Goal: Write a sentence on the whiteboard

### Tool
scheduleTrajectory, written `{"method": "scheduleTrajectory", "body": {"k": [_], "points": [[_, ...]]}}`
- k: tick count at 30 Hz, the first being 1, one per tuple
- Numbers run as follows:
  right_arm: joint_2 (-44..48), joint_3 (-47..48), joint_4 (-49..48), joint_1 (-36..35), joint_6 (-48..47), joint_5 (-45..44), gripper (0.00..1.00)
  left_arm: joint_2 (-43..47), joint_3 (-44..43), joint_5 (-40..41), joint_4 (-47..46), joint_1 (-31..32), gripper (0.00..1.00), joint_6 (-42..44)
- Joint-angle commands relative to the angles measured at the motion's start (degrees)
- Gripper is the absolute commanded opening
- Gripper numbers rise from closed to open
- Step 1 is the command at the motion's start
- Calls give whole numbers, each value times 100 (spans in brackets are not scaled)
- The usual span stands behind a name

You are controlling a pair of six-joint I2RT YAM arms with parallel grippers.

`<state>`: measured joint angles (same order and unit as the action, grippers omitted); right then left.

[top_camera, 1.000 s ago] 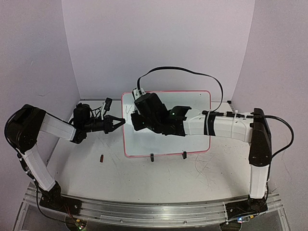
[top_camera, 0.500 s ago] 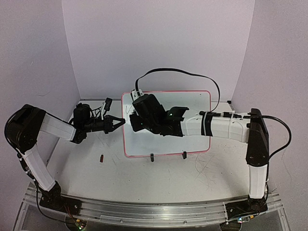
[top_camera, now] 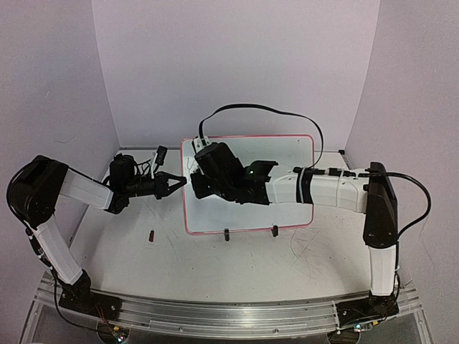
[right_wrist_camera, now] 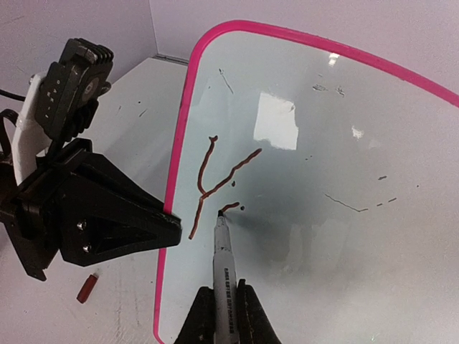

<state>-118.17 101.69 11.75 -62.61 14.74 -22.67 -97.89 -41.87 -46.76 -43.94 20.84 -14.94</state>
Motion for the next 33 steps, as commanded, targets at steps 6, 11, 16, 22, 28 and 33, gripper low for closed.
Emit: {"method": "scheduleTrajectory", "body": {"k": [6, 11, 16, 22, 28, 33], "points": [[20, -39, 126, 9, 186, 43, 0, 82, -64, 238, 56, 69, 0, 404], [100, -140, 136, 3, 213, 4, 0, 83, -58, 238, 58, 67, 0, 405], [156, -190, 170, 8, 177, -87, 0, 88, -57, 239, 60, 69, 0, 404], [259, -287, 205, 8, 213, -138, 0, 87, -58, 236, 59, 69, 0, 404], [352, -395, 214, 6, 290, -221, 0, 101, -54, 229, 61, 69, 0, 396], [422, -432, 214, 10, 302, -328, 0, 94, -54, 229, 62, 67, 0, 397]]}}
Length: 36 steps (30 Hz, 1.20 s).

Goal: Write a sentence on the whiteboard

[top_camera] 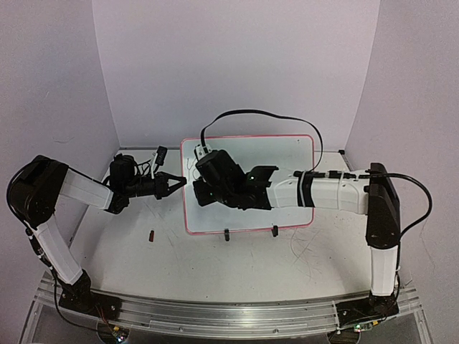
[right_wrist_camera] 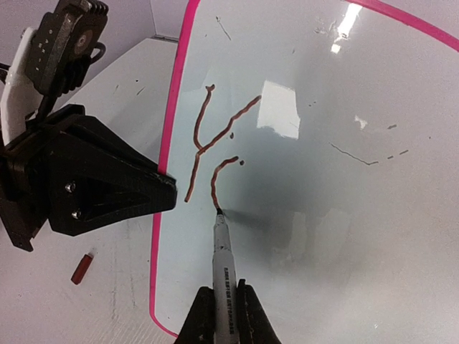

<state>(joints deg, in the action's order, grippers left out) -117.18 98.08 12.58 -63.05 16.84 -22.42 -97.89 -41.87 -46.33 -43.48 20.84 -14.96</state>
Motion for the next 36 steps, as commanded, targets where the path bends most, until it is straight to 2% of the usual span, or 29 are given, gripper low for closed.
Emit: {"method": "scheduleTrajectory", "body": {"k": [1, 36], "points": [[325, -69, 131, 50, 91, -367, 0, 93, -53, 185, 17, 69, 0, 398], [110, 295, 54, 64, -22, -673, 0, 99, -56, 133, 18, 69, 0, 397]]}}
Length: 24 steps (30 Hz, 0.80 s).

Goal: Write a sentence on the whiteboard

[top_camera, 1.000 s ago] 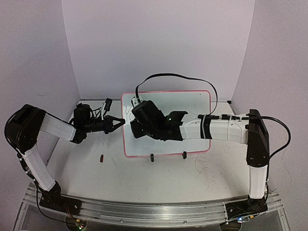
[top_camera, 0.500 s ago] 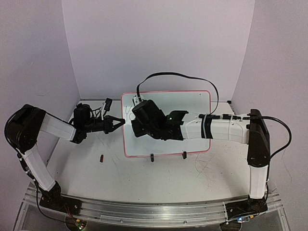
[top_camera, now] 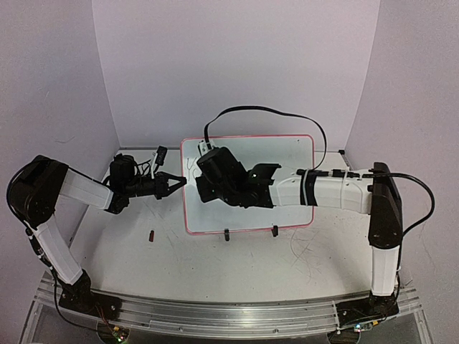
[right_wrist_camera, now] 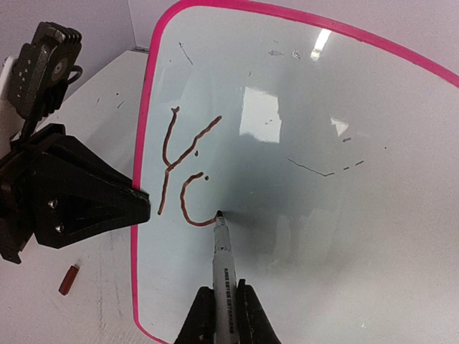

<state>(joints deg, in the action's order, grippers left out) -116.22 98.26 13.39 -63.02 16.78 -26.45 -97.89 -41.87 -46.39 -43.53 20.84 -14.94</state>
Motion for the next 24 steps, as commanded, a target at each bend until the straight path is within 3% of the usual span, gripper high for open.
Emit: {"method": "scheduleTrajectory", "body": {"k": [1, 24], "points": [[3, 297, -29, 63, -21, -268, 0, 99, -55, 135, 25, 69, 0, 391], [-359, 637, -39, 86, -62, 34, 0, 87, -60, 131, 25, 69, 0, 395]]}}
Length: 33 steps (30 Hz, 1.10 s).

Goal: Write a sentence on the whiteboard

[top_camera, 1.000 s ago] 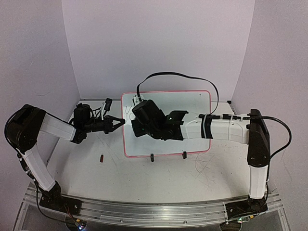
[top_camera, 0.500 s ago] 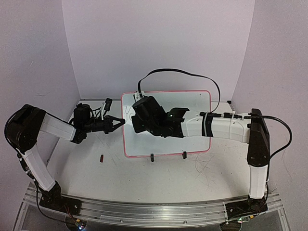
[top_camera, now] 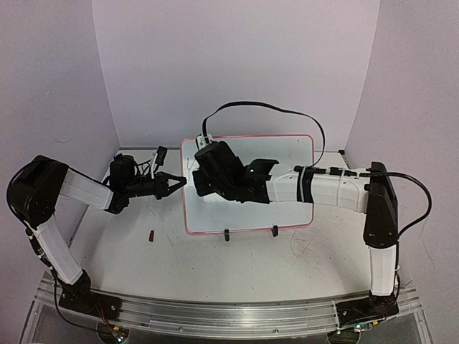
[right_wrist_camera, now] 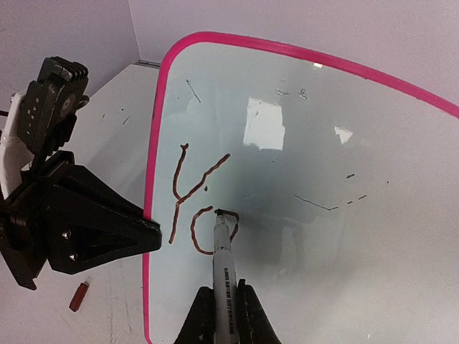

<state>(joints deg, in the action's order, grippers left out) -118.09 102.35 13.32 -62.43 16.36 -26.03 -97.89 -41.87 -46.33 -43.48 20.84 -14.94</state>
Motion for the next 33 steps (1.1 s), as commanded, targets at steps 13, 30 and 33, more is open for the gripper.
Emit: {"method": "scheduleTrajectory", "body": {"k": [13, 30, 33], "points": [[-219, 280, -21, 28, 22, -97, 0, 98, -57, 140, 22, 71, 0, 396], [257, -280, -53, 80, 201, -310, 0, 82, -52, 133, 19, 69, 0, 396], [409, -342, -435, 52, -10, 55, 0, 69, -55, 130, 17, 70, 0, 396]]}}
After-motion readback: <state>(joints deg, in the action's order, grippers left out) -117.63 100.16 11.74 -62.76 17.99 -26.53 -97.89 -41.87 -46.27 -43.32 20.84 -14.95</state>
